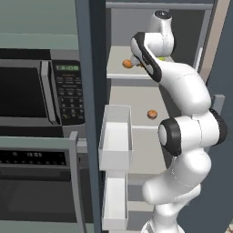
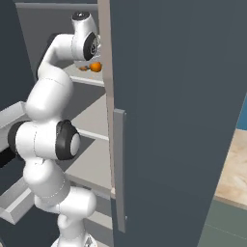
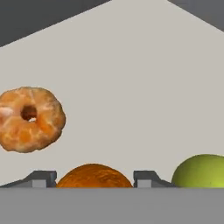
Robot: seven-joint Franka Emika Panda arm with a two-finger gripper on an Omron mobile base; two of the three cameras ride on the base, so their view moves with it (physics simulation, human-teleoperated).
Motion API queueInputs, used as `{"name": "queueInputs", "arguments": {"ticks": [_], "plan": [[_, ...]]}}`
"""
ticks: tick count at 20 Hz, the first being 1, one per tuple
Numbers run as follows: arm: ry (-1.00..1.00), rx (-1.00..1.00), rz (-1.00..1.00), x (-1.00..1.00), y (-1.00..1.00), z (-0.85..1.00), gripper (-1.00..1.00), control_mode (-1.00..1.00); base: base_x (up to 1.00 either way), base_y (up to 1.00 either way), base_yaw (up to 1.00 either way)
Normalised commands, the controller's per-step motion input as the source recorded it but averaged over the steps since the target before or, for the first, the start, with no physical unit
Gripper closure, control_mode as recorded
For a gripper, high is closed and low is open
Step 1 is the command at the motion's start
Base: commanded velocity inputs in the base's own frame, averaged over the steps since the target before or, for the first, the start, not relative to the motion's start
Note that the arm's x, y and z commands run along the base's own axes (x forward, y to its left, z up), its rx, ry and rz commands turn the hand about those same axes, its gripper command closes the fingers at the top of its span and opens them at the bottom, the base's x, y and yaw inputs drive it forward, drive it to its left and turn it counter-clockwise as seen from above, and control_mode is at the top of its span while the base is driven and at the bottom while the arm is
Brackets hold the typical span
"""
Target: Take the tangerines from the second highest rack and move them to the highest rack where the pear and tangerine are located, to maximize freezer space. Close the freezer door after rearranging.
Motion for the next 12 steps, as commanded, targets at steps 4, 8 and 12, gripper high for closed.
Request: {"name": "queueInputs", "arguments": {"ticks": [4,8,12], "plan": [[-0.1,0.0,0.09,0.75,0.0,-0.3,1.0,-1.0,0.0,0.0,0.0],[-0.26,0.0,0.1,0.35,0.01,-0.41,-1.0,-1.0,0.0,0.0,0.0],[-0.4,0.0,0.05,0.07,0.01,-0.24,-1.0,-1.0,0.0,0.0,0.0]]}}
